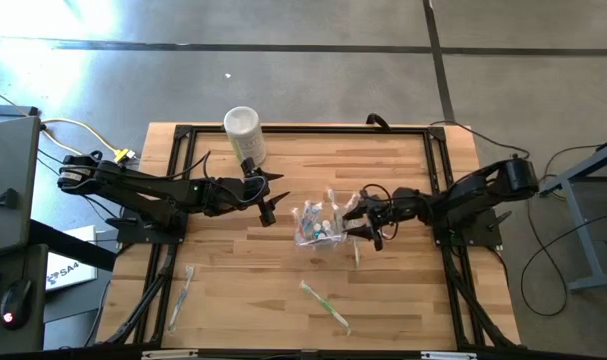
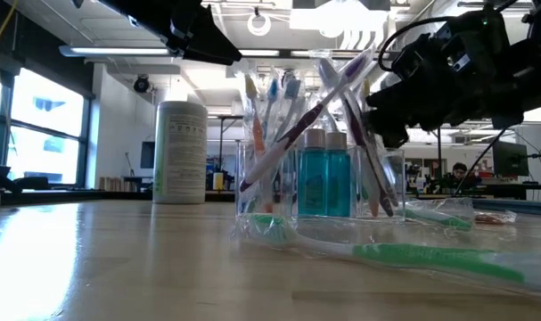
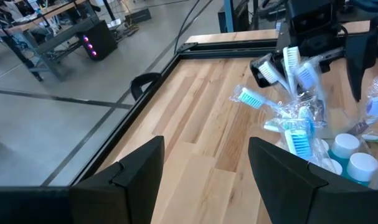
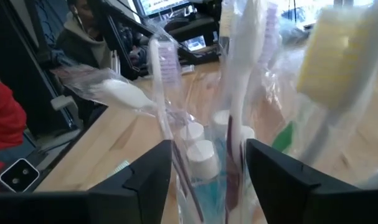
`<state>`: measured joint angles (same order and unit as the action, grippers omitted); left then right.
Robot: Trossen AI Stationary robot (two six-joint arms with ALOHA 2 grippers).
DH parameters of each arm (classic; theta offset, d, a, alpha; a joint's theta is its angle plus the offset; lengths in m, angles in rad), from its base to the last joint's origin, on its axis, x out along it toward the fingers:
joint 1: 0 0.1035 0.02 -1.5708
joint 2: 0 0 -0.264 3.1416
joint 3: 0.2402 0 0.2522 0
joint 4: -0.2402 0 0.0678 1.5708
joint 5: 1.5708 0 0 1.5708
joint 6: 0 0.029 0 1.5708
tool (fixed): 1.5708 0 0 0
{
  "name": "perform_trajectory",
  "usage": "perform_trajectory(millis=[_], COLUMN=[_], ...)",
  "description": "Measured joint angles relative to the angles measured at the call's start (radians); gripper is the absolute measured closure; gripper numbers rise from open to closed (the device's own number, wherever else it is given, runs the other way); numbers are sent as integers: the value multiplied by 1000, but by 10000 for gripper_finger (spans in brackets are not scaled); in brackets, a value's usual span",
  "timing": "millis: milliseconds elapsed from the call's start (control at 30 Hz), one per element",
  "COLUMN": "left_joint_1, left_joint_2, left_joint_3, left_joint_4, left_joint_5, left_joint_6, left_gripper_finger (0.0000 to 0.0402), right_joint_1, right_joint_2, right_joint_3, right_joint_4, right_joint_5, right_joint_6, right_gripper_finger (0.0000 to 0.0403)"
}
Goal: Pick & Place toothbrushing station
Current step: Put the violet toothbrush into the right section of the transparent organizer, then put the orange toothbrush into the left section of the transparent organizer
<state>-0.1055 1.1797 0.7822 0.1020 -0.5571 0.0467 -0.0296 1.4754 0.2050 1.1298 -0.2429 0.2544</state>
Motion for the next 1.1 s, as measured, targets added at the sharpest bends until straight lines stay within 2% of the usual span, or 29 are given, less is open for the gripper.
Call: perform_trajectory(millis=[500, 600, 833, 900, 967, 1033, 1100], left_joint_1=[0, 0, 0, 0, 0, 0, 0], left_joint_2=[0, 0, 0, 0, 0, 0, 0], left_joint_3=[0, 0, 0, 0, 0, 0, 0], left_joint_4=[0, 0, -1, -7, -17, -29, -32], left_joint_5=[0, 0, 0, 0, 0, 0, 0], left_joint_6=[4, 4, 4, 2, 1, 1, 1], left_gripper_finger=[174, 174, 174, 174, 174, 174, 174], right_joint_1=[32, 32, 32, 32, 32, 32, 41], right_joint_2=[-372, -417, -426, -461, -509, -544, -565], right_joint_3=[0, 0, 6, 34, 88, 147, 183], right_joint_4=[-330, -370, -443, -591, -813, -1018, -1152], right_joint_5=[-3, 6, 7, 0, 10, 54, 91], right_joint_6=[-128, -128, -106, -67, -45, -46, -52], right_gripper_finger=[204, 204, 204, 204, 204, 204, 204])
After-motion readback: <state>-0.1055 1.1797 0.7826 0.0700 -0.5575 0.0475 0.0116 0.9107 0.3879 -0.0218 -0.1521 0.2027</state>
